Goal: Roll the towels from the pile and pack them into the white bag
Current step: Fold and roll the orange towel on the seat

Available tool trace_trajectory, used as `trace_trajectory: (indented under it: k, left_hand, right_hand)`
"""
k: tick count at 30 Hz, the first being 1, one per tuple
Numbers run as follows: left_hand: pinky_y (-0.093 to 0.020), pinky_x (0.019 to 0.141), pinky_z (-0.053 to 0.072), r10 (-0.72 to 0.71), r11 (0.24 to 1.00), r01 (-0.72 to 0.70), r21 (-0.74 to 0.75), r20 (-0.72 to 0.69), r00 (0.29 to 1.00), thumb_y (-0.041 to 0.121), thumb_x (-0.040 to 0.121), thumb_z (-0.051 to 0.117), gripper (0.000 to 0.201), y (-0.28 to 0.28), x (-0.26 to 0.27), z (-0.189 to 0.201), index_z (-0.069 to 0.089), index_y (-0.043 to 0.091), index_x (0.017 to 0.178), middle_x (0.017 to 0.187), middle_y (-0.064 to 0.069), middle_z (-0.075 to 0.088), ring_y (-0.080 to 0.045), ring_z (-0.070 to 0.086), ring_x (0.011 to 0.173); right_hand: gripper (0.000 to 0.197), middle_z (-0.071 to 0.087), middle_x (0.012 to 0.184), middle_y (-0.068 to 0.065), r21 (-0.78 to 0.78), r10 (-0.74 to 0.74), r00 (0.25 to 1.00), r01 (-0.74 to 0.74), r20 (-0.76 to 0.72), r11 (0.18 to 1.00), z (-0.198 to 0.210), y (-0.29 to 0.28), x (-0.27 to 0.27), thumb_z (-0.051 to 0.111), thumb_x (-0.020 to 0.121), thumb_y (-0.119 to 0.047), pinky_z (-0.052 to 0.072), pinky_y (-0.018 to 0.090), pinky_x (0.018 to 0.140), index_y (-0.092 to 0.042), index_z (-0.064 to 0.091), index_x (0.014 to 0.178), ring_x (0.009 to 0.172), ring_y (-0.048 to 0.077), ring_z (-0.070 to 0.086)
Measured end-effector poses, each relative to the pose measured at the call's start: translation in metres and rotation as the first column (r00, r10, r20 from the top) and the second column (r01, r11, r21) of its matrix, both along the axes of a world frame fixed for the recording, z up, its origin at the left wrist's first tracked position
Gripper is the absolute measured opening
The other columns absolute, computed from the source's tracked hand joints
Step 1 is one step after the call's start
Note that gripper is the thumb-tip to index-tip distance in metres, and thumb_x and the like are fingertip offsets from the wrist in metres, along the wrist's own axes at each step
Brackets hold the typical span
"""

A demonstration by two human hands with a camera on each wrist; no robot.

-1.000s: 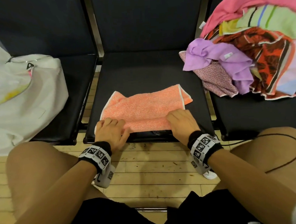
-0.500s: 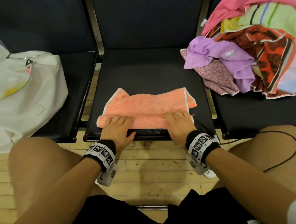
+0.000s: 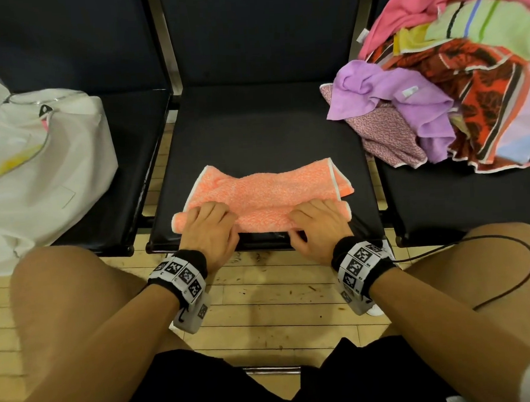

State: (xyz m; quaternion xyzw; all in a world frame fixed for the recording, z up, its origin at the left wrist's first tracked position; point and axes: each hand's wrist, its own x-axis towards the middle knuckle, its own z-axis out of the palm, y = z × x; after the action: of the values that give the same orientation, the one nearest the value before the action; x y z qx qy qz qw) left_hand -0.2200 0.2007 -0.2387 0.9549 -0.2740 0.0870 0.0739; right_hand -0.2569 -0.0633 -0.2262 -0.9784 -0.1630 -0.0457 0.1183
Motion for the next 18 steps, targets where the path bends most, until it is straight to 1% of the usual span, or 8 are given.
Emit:
trace_trajectory:
  k: [3, 5, 8, 11, 13, 15, 16, 18]
  left_hand:
    - [-0.043, 0.092, 0.036, 0.054, 0.998, -0.052, 0.037, -0.036, 0.998, 0.034, 0.094, 0.034, 0.041, -0.001, 0.001, 0.001, 0.067, 0.015, 0.109, 0.099, -0.003, 0.067, -0.027, 0.056, 0.094]
    - [-0.042, 0.09, 0.036, 0.077, 0.995, -0.072, 0.072, -0.073, 0.994, 0.035, 0.095, 0.031, 0.043, -0.003, 0.002, 0.003, 0.066, 0.017, 0.111, 0.096, -0.001, 0.068, -0.026, 0.057, 0.091]
    - [-0.041, 0.087, 0.034, 0.114, 0.989, -0.097, 0.113, -0.159, 0.981, 0.038, 0.094, 0.026, 0.043, -0.007, 0.003, 0.007, 0.062, 0.021, 0.108, 0.088, 0.002, 0.069, -0.023, 0.059, 0.081]
    - [-0.042, 0.087, 0.037, 0.107, 0.992, -0.096, 0.087, -0.146, 0.983, 0.037, 0.094, 0.035, 0.032, -0.009, 0.002, 0.005, 0.061, 0.021, 0.107, 0.088, 0.003, 0.069, -0.023, 0.06, 0.08]
    - [-0.044, 0.087, 0.04, 0.083, 0.995, -0.08, 0.056, -0.055, 0.995, 0.031, 0.094, 0.051, 0.018, -0.01, 0.002, 0.005, 0.064, 0.02, 0.102, 0.095, 0.001, 0.065, -0.025, 0.058, 0.087]
    - [-0.044, 0.081, 0.043, 0.057, 0.997, -0.058, 0.042, 0.03, 0.998, 0.024, 0.091, 0.063, 0.006, -0.01, 0.004, 0.004, 0.066, 0.02, 0.095, 0.095, 0.0, 0.063, -0.027, 0.056, 0.086]
    - [-0.043, 0.078, 0.042, 0.035, 0.998, -0.038, 0.043, 0.057, 0.998, 0.022, 0.091, 0.065, 0.003, -0.01, 0.004, 0.003, 0.066, 0.02, 0.092, 0.092, 0.0, 0.064, -0.026, 0.055, 0.084]
    - [-0.041, 0.075, 0.04, -0.001, 0.999, -0.001, 0.035, 0.062, 0.998, 0.027, 0.095, 0.06, 0.012, -0.009, 0.005, 0.002, 0.068, 0.021, 0.088, 0.086, 0.002, 0.066, -0.025, 0.054, 0.08]
  right_hand:
    - [0.035, 0.067, 0.108, 0.0, -0.018, -0.023, 0.999, 0.022, -0.047, 1.0, -0.006, -0.001, 0.001, 0.071, 0.08, -0.028, 0.045, 0.042, 0.094, -0.017, 0.066, 0.113, 0.099, 0.025, 0.061]
    - [0.031, 0.067, 0.111, 0.002, -0.022, -0.036, 0.998, 0.034, -0.057, 0.999, -0.005, 0.001, 0.004, 0.062, 0.089, -0.022, 0.043, 0.043, 0.098, -0.016, 0.064, 0.119, 0.102, 0.027, 0.061]
    - [0.037, 0.064, 0.122, 0.001, -0.024, -0.06, 0.981, 0.056, -0.185, 0.998, 0.004, 0.0, 0.008, 0.044, 0.097, -0.027, 0.04, 0.041, 0.104, -0.019, 0.056, 0.131, 0.111, 0.025, 0.057]
    - [0.037, 0.067, 0.113, -0.001, -0.006, -0.054, 0.965, 0.054, -0.258, 0.999, 0.005, -0.003, 0.007, 0.038, 0.093, -0.031, 0.051, 0.042, 0.086, -0.026, 0.055, 0.126, 0.097, 0.021, 0.061]
    - [0.035, 0.065, 0.108, -0.002, 0.027, -0.073, 0.973, 0.081, -0.22, 0.996, 0.003, -0.004, 0.006, 0.042, 0.09, -0.033, 0.052, 0.041, 0.081, -0.024, 0.053, 0.122, 0.093, 0.021, 0.059]
    - [0.027, 0.061, 0.106, -0.003, 0.069, -0.078, 0.992, 0.086, -0.102, 0.994, 0.0, -0.003, 0.004, 0.05, 0.088, -0.028, 0.049, 0.038, 0.083, -0.02, 0.056, 0.113, 0.093, 0.02, 0.056]
    - [0.02, 0.061, 0.104, -0.003, 0.058, -0.07, 0.997, 0.072, -0.026, 0.996, -0.002, -0.002, 0.004, 0.054, 0.086, -0.024, 0.046, 0.036, 0.084, -0.02, 0.059, 0.105, 0.092, 0.02, 0.055]
    - [0.012, 0.063, 0.097, -0.003, 0.006, -0.029, 0.995, 0.028, 0.096, 1.0, -0.007, -0.001, 0.004, 0.062, 0.083, -0.014, 0.041, 0.035, 0.085, -0.018, 0.065, 0.094, 0.089, 0.022, 0.055]
